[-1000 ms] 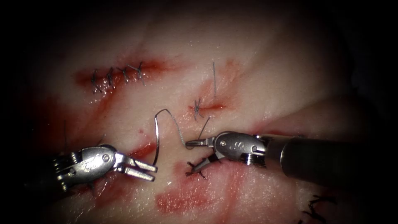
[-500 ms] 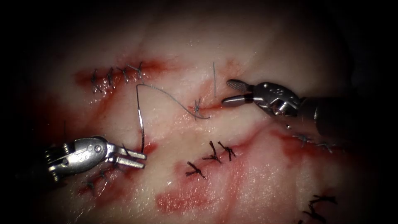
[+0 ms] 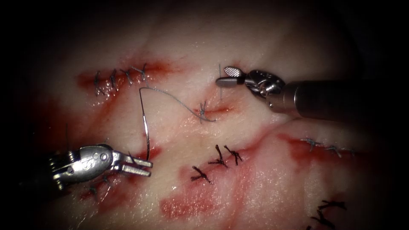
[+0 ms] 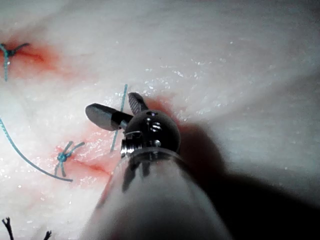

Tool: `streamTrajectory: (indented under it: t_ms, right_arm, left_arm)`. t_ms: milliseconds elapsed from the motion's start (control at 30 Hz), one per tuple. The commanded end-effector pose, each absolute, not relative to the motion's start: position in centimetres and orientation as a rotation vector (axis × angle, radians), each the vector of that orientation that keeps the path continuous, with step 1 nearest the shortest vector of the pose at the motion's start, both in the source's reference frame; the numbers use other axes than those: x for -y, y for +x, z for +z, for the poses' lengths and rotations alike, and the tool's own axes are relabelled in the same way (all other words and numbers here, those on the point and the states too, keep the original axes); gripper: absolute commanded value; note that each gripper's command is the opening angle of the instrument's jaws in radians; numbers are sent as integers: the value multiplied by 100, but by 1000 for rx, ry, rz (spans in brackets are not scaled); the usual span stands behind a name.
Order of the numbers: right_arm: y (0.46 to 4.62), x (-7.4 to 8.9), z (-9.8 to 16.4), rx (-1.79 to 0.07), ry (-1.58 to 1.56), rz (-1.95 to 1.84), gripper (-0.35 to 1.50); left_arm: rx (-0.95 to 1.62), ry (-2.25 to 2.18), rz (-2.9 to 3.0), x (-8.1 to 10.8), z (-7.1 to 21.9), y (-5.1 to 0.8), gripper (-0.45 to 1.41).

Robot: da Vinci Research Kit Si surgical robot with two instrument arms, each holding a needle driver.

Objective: Wound Closure

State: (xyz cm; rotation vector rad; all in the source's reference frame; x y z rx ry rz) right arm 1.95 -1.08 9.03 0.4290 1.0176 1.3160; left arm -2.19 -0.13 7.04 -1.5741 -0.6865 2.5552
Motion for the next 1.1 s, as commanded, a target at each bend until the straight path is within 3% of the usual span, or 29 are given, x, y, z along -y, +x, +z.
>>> streamTrajectory:
  t_ms: [33, 267, 333, 367, 400, 1100]
  right_arm:
    - [209, 104, 909, -1020, 435, 1317, 113]
    - [221, 99, 916, -989, 429, 1319, 89]
    - [221, 95, 921, -991, 423, 1320, 44]
    - [221, 94, 922, -988, 423, 1319, -3]
    - [217, 94, 921, -972, 433, 1319, -35]
    - [200, 88, 856, -1256, 336, 992, -35]
  left_arm:
    - [687, -1579, 2554, 9, 709, -225, -45]
    - [694, -1576, 2558, 10, 709, -227, -45]
    - [694, -1576, 2558, 11, 708, -227, -45]
    - [694, -1576, 2558, 11, 708, -227, -45]
    - [694, -1576, 2558, 11, 708, -227, -45]
    - [701, -1573, 2559, 11, 704, -225, -45]
